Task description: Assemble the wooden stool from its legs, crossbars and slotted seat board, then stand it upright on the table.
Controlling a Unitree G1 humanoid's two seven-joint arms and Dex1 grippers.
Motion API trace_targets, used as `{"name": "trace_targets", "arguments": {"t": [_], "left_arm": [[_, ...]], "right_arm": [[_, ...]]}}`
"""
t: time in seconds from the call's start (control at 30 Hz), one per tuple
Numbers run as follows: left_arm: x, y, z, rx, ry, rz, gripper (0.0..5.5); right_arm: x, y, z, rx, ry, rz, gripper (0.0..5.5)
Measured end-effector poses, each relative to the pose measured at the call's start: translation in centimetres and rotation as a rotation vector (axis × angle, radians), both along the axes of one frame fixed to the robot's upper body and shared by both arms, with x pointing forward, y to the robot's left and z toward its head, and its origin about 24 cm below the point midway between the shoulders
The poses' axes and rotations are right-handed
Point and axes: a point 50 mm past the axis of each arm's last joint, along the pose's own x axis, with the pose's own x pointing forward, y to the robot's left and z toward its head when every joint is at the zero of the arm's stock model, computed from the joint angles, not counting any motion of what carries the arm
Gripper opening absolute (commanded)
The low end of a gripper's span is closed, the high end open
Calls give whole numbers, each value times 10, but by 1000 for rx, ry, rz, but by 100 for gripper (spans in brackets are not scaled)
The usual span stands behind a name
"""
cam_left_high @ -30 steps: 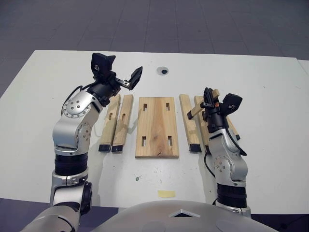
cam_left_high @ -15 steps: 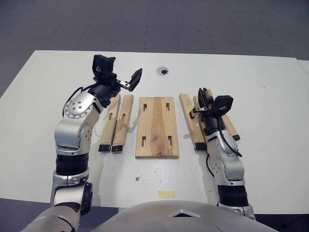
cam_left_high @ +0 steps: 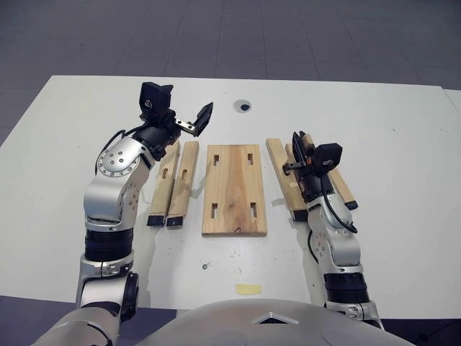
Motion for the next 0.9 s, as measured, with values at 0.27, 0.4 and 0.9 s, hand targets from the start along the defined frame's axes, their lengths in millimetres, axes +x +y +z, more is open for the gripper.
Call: {"name": "trace_targets", "arguments": {"t": [0.27,0.4,0.9], "left_arm": [[1,0,-1,2,-5,4,540],[1,0,-1,1,-11,3,540],[1,-4,-2,-21,-18,13,540]], "right_arm": [[5,-7,3,-48,27,-32,157],[9,-6,18,-63,-31,-41,218],[36,4,104,-100,-230,24,447]]}}
